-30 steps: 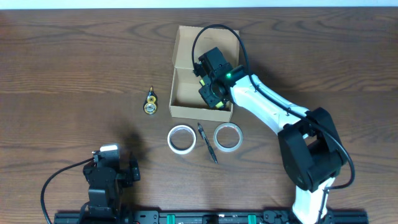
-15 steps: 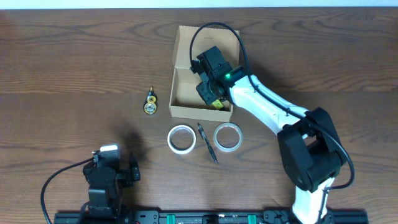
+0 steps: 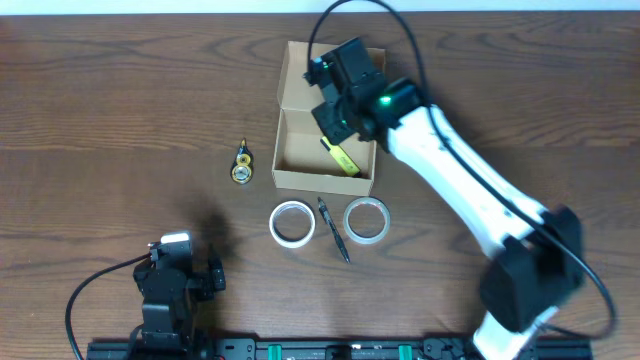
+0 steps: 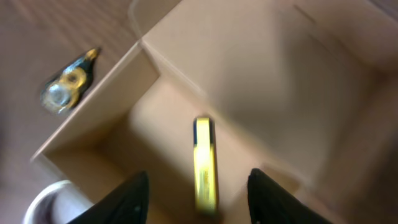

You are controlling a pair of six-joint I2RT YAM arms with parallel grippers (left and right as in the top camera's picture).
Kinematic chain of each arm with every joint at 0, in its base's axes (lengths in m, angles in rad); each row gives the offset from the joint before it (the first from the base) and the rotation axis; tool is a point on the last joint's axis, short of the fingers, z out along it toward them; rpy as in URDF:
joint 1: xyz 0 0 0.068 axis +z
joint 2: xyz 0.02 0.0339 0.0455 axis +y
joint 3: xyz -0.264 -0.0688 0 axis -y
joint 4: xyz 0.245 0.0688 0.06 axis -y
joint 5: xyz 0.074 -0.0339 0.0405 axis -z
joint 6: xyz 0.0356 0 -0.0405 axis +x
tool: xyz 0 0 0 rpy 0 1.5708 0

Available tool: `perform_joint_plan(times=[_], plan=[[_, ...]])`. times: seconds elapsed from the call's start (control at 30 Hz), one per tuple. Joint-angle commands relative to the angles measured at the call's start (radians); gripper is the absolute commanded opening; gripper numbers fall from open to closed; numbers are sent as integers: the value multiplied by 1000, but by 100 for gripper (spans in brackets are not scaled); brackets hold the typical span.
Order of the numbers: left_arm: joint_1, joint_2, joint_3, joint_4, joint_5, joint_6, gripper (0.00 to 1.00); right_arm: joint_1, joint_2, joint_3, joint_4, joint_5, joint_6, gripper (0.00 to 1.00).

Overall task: Pack container
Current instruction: 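Move the right gripper to the right clear tape roll and grasp it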

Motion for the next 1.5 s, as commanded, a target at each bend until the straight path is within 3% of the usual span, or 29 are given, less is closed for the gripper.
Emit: perform_joint_plan(times=[0.0, 0.07, 0.1, 0.2, 0.37, 0.6, 0.77, 1.17, 1.47], plan=[[1, -6, -19, -13, -6, 0, 95, 8, -141, 29, -94, 3, 106, 57], [1, -6, -19, -13, -6, 0, 95, 8, -212, 29, -183, 8, 148, 65], [1, -6, -19, -13, -6, 0, 95, 8, -254, 29, -250, 37, 187, 74], [1, -6, -19, -13, -6, 0, 95, 8, -305, 29, -371, 94, 260, 80], [1, -6, -19, -13, -6, 0, 95, 8, -325, 19, -560, 119, 330, 81], [1, -6, -19, -13, -6, 0, 95, 9, -325, -187, -576, 117, 332, 81], [1, -6, -19, -13, -6, 0, 95, 9, -325, -367, -475, 103, 395, 80], [1, -6, -19, -13, -6, 0, 95, 8, -325, -752, -76, 92, 883, 75], [1, -6, -19, -13, -6, 0, 95, 8, -319, -834, 137, 105, 980, 72]])
